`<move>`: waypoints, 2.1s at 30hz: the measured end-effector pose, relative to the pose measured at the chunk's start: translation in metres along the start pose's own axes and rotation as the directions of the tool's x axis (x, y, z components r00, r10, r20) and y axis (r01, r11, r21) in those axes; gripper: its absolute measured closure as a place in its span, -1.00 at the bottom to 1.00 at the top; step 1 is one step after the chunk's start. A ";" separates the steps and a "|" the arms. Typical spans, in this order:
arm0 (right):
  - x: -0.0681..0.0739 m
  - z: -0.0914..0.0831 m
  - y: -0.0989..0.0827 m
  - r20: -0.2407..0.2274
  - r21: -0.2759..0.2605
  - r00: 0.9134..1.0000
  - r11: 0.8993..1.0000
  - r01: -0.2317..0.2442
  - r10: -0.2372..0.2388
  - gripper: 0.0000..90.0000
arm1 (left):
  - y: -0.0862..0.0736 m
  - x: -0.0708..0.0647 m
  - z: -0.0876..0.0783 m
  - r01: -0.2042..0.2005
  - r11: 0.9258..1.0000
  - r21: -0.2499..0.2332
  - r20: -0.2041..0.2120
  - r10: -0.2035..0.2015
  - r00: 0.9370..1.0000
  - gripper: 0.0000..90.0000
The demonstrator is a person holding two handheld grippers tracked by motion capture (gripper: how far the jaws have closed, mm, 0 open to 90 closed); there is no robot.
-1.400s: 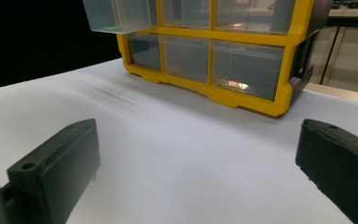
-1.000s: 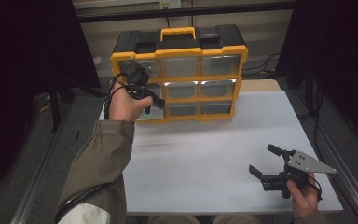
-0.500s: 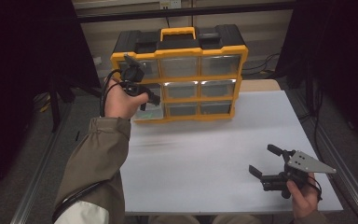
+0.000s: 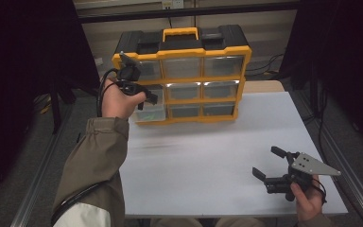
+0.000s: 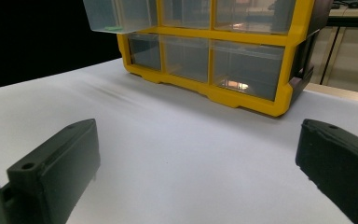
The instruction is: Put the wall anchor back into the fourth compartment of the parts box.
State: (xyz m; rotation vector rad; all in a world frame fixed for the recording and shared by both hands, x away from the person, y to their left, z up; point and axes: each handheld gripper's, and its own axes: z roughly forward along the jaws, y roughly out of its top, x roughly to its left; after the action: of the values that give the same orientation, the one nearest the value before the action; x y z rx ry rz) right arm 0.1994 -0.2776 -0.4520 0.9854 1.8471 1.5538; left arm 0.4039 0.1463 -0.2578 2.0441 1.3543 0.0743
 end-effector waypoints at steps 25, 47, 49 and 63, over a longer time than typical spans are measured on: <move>0.000 0.000 0.000 -0.002 0.000 1.000 1.000 0.000 0.000 -1.00 | -0.002 0.019 -0.006 0.057 0.998 -0.042 -0.043 -0.059 0.997 0.89; 0.000 -0.001 0.000 -0.001 -0.007 1.000 1.000 0.001 -0.001 -1.00 | 0.000 0.032 0.008 0.067 0.994 -0.082 -0.130 -0.077 0.988 0.89; 0.000 -0.001 0.000 0.001 -0.005 1.000 1.000 0.000 0.000 -1.00 | 0.001 0.033 0.008 0.058 0.995 -0.081 -0.134 -0.068 0.989 0.89; 0.000 -0.001 0.000 -0.002 -0.004 1.000 1.000 0.000 0.000 -1.00 | 0.001 0.032 0.011 0.038 0.996 -0.079 -0.141 -0.049 0.989 0.68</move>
State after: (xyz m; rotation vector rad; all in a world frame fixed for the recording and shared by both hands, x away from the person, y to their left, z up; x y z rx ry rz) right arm 0.1987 -0.2781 -0.4516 0.9822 1.8444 1.5586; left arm 0.4235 0.1668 -0.2754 1.9758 1.4605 0.2540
